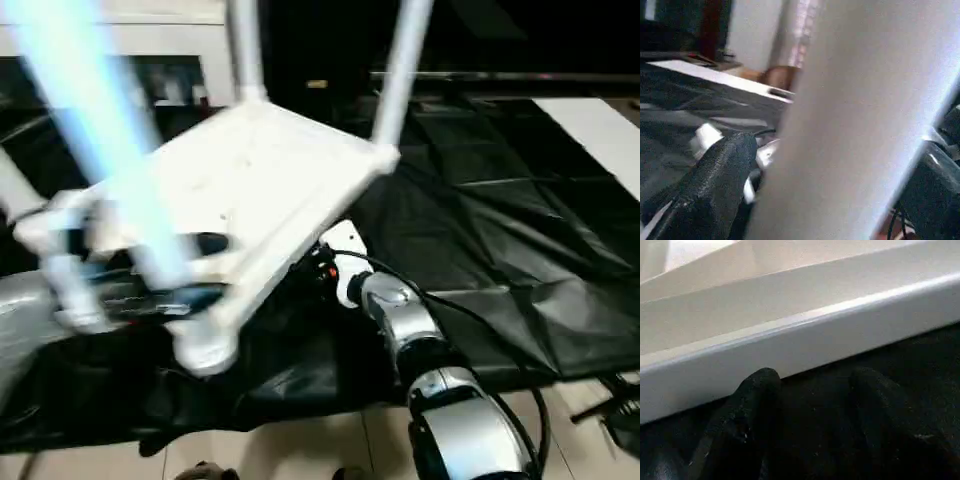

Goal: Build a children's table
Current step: Rotate table base

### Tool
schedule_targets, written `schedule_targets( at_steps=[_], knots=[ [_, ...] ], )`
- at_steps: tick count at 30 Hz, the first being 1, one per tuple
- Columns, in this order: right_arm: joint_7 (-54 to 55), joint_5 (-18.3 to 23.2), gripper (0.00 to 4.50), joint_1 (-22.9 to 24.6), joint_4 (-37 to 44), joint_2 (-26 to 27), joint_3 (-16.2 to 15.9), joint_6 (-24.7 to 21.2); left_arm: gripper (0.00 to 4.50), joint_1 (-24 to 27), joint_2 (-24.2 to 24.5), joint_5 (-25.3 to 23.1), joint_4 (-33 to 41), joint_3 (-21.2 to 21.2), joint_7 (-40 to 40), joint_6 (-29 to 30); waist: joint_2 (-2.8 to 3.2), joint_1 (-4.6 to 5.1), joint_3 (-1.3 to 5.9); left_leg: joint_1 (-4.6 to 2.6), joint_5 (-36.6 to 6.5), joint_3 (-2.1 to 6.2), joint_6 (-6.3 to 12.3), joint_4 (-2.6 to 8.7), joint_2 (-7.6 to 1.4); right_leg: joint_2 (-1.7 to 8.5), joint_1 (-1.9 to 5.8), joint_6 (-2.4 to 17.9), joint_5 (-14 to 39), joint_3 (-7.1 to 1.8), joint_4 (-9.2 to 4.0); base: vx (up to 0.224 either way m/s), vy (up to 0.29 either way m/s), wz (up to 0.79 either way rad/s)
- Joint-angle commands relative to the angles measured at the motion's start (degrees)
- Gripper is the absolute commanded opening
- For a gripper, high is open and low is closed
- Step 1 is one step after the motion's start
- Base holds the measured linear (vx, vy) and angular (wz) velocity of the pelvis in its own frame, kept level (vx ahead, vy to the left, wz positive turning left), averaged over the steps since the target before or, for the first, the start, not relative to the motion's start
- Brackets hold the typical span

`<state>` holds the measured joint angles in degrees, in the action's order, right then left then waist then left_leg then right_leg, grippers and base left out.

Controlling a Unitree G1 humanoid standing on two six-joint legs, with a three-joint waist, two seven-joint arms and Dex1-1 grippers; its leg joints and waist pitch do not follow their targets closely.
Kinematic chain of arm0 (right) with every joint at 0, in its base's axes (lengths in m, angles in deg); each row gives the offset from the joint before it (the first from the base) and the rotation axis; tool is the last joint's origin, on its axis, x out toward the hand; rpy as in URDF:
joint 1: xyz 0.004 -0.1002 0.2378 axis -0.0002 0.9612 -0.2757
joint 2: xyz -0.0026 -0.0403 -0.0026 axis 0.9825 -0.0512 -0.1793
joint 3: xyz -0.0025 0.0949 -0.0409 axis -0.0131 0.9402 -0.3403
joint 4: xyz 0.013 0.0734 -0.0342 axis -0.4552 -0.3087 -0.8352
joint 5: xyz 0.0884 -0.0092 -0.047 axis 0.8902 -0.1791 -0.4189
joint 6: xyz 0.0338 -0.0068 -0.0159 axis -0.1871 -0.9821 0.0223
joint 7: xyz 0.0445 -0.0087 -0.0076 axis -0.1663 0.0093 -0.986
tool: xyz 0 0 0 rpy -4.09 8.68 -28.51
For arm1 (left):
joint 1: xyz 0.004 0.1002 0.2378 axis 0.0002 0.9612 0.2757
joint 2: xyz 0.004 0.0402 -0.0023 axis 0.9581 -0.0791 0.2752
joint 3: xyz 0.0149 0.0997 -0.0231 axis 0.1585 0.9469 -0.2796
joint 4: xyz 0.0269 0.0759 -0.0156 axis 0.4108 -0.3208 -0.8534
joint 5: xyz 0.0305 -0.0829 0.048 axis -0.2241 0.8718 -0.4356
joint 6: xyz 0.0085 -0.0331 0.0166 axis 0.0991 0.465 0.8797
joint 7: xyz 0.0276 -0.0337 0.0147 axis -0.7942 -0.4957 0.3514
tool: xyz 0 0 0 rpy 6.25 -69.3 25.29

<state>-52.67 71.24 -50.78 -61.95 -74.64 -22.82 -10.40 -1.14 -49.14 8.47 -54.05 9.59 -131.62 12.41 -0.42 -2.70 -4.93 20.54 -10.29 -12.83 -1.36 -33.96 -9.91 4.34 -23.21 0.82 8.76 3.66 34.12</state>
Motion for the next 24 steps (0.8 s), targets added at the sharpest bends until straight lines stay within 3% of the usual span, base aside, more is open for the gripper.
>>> schedule_targets(
  at_steps=[1, 4, 5, 12, 15, 21, 24],
  knots=[
    [-0.7, -0.5, 2.67, -1.9, -0.4, 2.5, -1.2, 1.7, 4.47, -2.2, -2.2, -2.7, -2.0, 4.6, 0.8, -2.6, 0.39, -0.03, 3.71, -0.79, -19.4, 2.64, -2.17, 4.6, -3.49, 4.31, 1.96, 11.6, 24.1, -3.21, -4.37, 0.0, 0.0, 0.0],
    [-0.4, -1.2, 2.67, -2.8, -2.3, 3.2, -1.0, 3.1, 4.47, -5.8, -5.2, -5.8, -6.4, 7.9, 1.4, -5.9, 0.44, 0.19, 3.69, -1.05, -20.2, 2.67, -1.94, 4.42, -3.43, 4.47, 1.78, 11.3, 25.9, -3.2, -4.71, 0.0, 0.0, 0.0],
    [-0.3, -1.2, 2.67, -3.0, -2.6, 3.2, -1.0, 3.3, 4.47, -7.0, -6.1, -6.9, -8.1, 8.6, 1.5, -7.1, 0.3, 0.48, 3.69, -0.66, -20.0, 2.9, -1.79, 4.53, -3.47, 4.57, 2.12, 11.1, 26.1, -3.13, -4.67, 0.0, 0.0, 0.0],
    [-1.1, -1.3, 2.67, -3.6, -3.4, 3.5, -0.5, 3.9, 4.47, -10.5, -9.1, -11.3, -14.1, 10.8, 2.4, -11.9, 0.54, 0.59, 4.03, -0.71, -17.8, 2.56, -0.7, 4.35, -3.56, 4.25, 2.25, 13.7, 20.1, -3.01, -4.07, 0.0, 0.0, 0.0],
    [-2.2, -1.6, 2.67, -3.8, -4.0, 4.2, -0.6, 4.5, 4.47, -12.2, -10.8, -14.4, -17.9, 12.6, 3.1, -15.4, 0.68, 0.53, 3.99, -0.77, -18.3, 2.51, -0.63, 4.35, -3.63, 4.22, 2.16, 13.9, 20.1, -2.99, -4.16, 0.0, 0.0, 0.0],
    [3.3, -2.4, 2.67, -4.6, -5.3, 3.8, 0.7, 6.2, 4.47, -16.6, -11.0, -23.0, -29.9, 12.0, 12.0, -23.1, 0.74, 0.74, 3.9, -0.92, -20.5, 2.88, -1.13, 4.44, -3.48, 4.38, 2.02, 12.7, 22.5, -2.91, -4.63, 0.0, 0.0, 0.0],
    [2.4, -1.6, 2.67, -4.4, -5.0, 2.9, 1.8, 6.0, 4.47, -17.6, -9.9, -25.8, -34.1, 11.3, 13.3, -26.2, 0.87, 0.7, 4.04, -0.89, -20.4, 2.86, -0.98, 4.42, -3.54, 4.5, 2.11, 13.0, 21.8, -2.91, -4.57, 0.0, 0.0, 0.0]
  ],
)
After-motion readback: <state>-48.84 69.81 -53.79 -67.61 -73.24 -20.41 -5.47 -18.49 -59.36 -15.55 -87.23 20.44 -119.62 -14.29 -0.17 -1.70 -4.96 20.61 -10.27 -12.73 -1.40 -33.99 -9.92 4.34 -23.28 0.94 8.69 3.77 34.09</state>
